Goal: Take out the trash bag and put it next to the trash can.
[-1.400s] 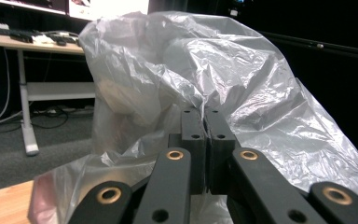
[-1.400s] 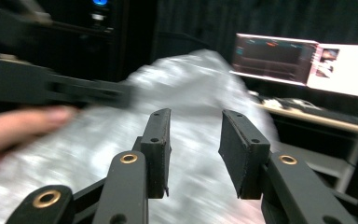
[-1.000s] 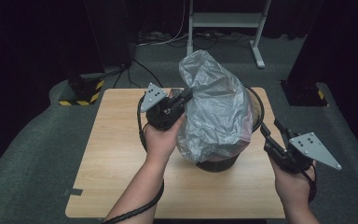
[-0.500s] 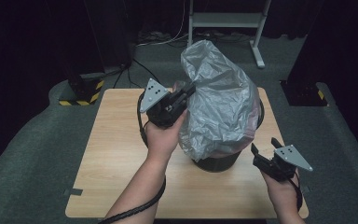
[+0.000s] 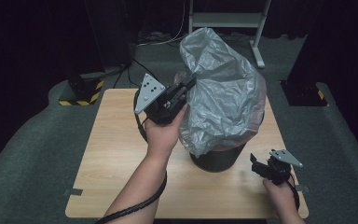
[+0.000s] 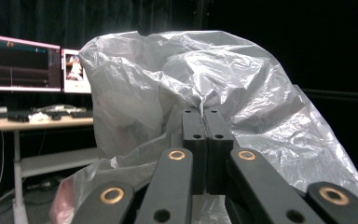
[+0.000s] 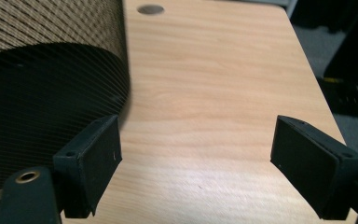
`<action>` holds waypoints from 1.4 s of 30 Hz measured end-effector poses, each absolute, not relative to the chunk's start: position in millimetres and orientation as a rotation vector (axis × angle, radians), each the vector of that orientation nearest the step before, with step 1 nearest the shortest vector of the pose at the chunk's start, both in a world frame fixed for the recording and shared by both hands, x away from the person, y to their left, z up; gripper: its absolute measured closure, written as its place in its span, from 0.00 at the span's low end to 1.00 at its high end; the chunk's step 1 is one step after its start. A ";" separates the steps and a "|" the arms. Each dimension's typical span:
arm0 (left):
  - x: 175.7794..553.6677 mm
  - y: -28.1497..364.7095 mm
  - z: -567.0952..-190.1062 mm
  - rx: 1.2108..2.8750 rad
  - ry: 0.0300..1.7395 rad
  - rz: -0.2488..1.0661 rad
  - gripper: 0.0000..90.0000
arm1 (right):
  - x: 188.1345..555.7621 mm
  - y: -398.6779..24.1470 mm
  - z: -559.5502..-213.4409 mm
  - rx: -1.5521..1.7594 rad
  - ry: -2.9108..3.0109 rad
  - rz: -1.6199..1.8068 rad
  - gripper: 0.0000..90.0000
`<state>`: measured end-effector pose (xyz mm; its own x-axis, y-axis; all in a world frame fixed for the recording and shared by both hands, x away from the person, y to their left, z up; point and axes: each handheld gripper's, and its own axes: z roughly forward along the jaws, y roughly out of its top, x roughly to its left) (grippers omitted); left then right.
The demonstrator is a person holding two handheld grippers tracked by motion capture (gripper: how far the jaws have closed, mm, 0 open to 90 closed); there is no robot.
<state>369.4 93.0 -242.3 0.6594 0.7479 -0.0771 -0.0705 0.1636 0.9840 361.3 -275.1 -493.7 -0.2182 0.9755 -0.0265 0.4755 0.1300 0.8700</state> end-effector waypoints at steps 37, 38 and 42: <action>329.1 154.5 -166.4 1.074 0.543 0.885 1.00 | 363.1 -280.1 -498.5 1.416 1.788 1.014 0.18; 328.4 158.2 -166.1 1.071 0.548 0.888 1.00 | 363.0 -279.6 -498.7 1.423 1.787 1.015 0.18; 325.1 173.9 -167.1 1.059 0.572 0.909 1.00 | 364.0 -279.7 -499.9 1.424 1.788 1.006 0.18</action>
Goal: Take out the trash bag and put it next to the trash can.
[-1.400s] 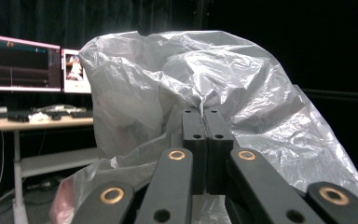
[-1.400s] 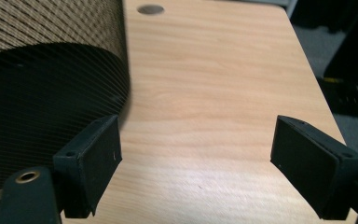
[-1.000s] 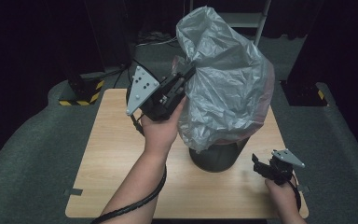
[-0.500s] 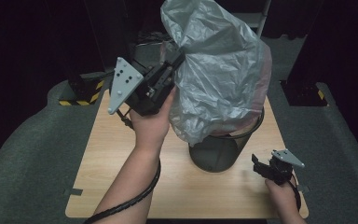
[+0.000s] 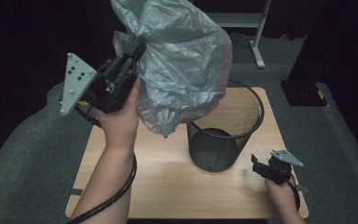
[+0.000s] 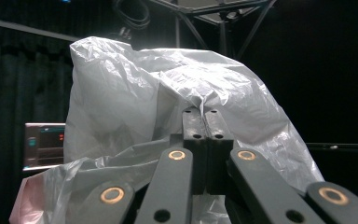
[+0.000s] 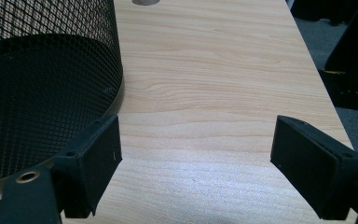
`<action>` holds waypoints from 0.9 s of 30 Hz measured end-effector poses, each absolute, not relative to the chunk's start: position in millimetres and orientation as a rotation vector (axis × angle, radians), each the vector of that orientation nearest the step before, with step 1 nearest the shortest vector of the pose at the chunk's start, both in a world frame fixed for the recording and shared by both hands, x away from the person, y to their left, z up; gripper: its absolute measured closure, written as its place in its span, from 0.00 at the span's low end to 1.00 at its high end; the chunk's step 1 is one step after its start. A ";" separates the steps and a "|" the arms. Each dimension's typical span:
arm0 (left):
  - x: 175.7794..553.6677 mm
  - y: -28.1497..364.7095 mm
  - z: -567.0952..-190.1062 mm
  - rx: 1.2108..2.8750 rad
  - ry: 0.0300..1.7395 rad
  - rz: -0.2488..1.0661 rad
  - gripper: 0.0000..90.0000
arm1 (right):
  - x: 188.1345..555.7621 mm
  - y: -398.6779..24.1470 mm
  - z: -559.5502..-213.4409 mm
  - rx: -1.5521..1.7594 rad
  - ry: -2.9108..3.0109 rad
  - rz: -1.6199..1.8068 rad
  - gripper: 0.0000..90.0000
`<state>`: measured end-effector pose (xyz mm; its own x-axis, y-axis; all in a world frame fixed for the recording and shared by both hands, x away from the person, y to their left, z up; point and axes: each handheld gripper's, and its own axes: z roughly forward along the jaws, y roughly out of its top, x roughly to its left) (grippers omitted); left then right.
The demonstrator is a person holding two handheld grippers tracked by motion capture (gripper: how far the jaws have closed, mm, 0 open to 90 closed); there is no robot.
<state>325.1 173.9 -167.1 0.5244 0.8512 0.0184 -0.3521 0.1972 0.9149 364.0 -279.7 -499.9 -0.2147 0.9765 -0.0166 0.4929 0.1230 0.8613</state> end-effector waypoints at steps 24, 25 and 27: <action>307.3 242.4 -188.4 1.075 0.690 0.993 1.00 | 369.0 -276.9 -506.0 1.424 1.818 0.965 0.18; 307.0 244.7 -189.8 1.074 0.696 0.989 1.00 | 368.9 -276.6 -506.3 1.430 1.817 0.965 0.18; 306.8 247.9 -191.9 1.077 0.701 0.994 1.00 | 369.1 -276.2 -507.0 1.427 1.824 0.963 0.18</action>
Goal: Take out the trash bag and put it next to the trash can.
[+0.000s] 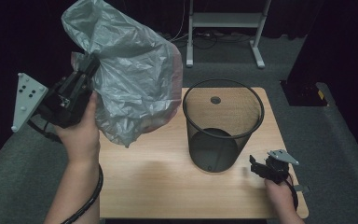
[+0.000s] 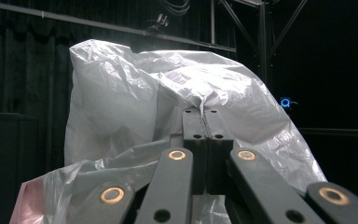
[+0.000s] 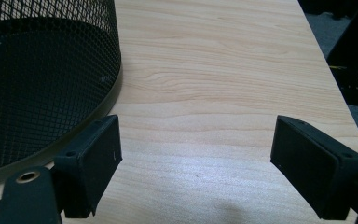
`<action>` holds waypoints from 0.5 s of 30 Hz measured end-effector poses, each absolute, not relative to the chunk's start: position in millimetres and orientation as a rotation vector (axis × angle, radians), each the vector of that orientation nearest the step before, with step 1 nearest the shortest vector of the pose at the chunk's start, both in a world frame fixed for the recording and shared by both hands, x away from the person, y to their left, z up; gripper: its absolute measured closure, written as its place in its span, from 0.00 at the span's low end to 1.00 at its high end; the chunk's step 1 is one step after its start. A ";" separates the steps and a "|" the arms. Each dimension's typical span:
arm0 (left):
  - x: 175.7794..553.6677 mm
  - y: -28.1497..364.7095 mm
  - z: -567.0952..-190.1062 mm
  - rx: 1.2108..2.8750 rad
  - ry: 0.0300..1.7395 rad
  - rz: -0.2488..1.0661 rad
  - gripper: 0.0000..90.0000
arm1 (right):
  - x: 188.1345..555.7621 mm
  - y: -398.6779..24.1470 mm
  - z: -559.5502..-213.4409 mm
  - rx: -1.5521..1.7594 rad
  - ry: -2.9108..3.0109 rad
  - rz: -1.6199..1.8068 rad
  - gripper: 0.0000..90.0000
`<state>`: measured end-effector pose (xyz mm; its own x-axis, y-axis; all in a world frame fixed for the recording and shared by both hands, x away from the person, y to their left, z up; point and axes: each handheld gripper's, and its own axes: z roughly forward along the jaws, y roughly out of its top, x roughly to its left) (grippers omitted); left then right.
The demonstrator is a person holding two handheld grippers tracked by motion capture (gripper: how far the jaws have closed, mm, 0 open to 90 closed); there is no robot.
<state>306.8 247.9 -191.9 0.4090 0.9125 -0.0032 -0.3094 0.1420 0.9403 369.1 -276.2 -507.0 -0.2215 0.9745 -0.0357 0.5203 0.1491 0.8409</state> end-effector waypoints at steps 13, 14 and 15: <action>310.3 263.5 -207.5 1.101 0.750 0.996 1.00 | 369.7 -278.7 -507.3 1.437 1.825 0.954 0.18; 311.1 265.5 -210.4 1.102 0.759 0.994 1.00 | 369.7 -279.0 -507.3 1.440 1.821 0.954 0.18; 311.9 266.9 -212.8 1.104 0.771 0.989 1.00 | 369.5 -279.3 -507.0 1.445 1.821 0.954 0.18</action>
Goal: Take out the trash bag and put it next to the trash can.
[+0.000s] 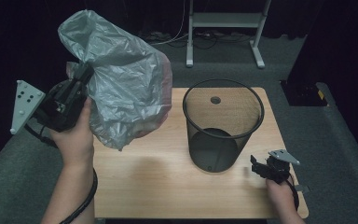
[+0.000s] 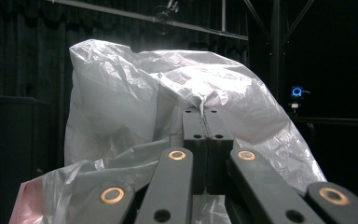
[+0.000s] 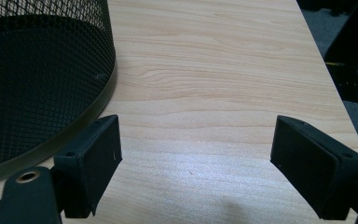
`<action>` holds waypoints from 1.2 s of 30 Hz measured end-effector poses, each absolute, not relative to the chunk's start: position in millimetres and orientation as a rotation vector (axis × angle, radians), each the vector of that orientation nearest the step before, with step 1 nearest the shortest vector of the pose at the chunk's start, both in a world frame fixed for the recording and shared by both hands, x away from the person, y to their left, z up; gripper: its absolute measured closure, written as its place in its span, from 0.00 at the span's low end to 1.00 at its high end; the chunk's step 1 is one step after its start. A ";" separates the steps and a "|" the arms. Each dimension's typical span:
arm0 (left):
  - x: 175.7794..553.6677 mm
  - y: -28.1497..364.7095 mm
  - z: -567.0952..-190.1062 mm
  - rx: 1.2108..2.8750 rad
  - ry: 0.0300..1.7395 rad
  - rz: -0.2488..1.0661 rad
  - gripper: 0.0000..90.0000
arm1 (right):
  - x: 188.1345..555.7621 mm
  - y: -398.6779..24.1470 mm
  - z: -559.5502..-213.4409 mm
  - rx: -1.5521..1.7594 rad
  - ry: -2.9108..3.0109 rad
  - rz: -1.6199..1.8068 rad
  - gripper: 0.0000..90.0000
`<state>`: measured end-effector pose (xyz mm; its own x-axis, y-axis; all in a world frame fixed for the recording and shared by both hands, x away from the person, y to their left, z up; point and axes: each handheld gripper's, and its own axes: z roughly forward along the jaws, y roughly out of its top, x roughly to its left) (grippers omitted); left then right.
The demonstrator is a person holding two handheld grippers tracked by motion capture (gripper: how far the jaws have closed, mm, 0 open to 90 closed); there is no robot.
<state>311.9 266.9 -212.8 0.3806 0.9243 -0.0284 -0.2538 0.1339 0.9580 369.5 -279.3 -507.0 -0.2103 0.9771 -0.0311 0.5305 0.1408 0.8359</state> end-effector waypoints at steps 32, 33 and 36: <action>368.3 251.1 -291.3 1.255 0.942 0.935 1.00 | 375.4 -280.2 -506.9 1.444 1.843 0.988 0.18; 372.9 249.6 -294.2 1.267 0.952 0.939 1.00 | 375.4 -280.2 -506.9 1.444 1.843 0.988 0.18; 385.6 246.0 -303.8 1.288 0.987 0.928 1.00 | 375.8 -282.0 -505.8 1.446 1.841 0.996 0.18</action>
<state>385.6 246.0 -303.8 0.3199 0.9454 -0.0620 -0.0039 0.0667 0.9978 375.8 -282.0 -505.8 -0.2364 0.9717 -0.0007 0.5308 0.1297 0.8375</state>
